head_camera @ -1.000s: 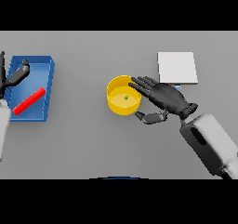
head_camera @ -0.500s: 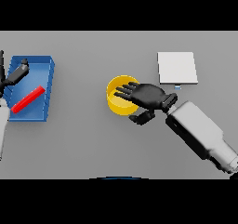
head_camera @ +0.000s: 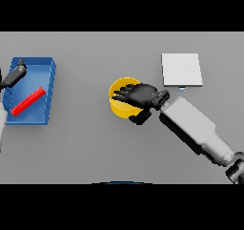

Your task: Pick up the red beaker and tilt it to pour out 1 green nut into yellow bowl. Pick up the yellow bowl and place it on the metallic measuring scale.

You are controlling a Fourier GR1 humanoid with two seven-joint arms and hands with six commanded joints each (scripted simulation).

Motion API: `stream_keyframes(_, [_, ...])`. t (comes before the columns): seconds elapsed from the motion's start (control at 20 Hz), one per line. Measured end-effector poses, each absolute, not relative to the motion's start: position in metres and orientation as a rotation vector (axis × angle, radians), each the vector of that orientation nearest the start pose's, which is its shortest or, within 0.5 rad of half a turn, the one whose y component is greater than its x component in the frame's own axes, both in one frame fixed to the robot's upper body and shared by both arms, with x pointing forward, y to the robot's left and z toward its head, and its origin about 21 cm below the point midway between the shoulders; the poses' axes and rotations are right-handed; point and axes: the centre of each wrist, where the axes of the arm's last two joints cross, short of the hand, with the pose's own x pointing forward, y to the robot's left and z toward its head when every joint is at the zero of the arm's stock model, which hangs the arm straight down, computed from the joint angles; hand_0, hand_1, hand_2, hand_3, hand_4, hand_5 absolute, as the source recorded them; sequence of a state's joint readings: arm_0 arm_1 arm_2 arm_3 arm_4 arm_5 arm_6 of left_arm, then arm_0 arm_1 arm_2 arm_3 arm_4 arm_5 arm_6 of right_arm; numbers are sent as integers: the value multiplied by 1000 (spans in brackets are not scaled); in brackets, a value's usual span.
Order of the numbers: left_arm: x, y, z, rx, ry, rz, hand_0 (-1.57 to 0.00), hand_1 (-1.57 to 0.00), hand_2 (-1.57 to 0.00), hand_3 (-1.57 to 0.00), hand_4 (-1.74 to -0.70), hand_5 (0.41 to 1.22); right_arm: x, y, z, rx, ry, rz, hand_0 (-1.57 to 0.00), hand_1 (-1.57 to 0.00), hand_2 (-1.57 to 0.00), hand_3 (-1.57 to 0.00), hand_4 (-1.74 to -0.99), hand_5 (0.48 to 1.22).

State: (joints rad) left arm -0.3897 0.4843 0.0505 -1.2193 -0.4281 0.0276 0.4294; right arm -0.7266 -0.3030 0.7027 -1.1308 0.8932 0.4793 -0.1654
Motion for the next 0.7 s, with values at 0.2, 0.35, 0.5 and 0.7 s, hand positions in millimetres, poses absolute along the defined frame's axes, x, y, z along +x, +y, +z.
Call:
stream_keyframes(0.2, [341,346,77,848,-1105,-430,1,1,1,1,-744,697,357,-106,52,-357,-1149,2149,1,1,-9,-47,-1285,753])
stream_keyframes(0.35, [339,347,76,848,-1112,-425,1,1,1,1,-750,701,357,-108,48,-337,-1094,2126,-26,-36,-71,-141,-1302,805])
stream_keyframes(0.5, [344,346,77,847,-1116,-429,1,1,1,1,-755,703,357,-106,50,-325,-1091,2129,-669,-652,-614,-309,-1394,976])
stream_keyframes(0.7, [345,343,76,850,-1112,-435,1,1,1,1,-754,700,358,-109,51,-270,-1088,2141,-1201,-1195,-1133,-871,-1594,1121])
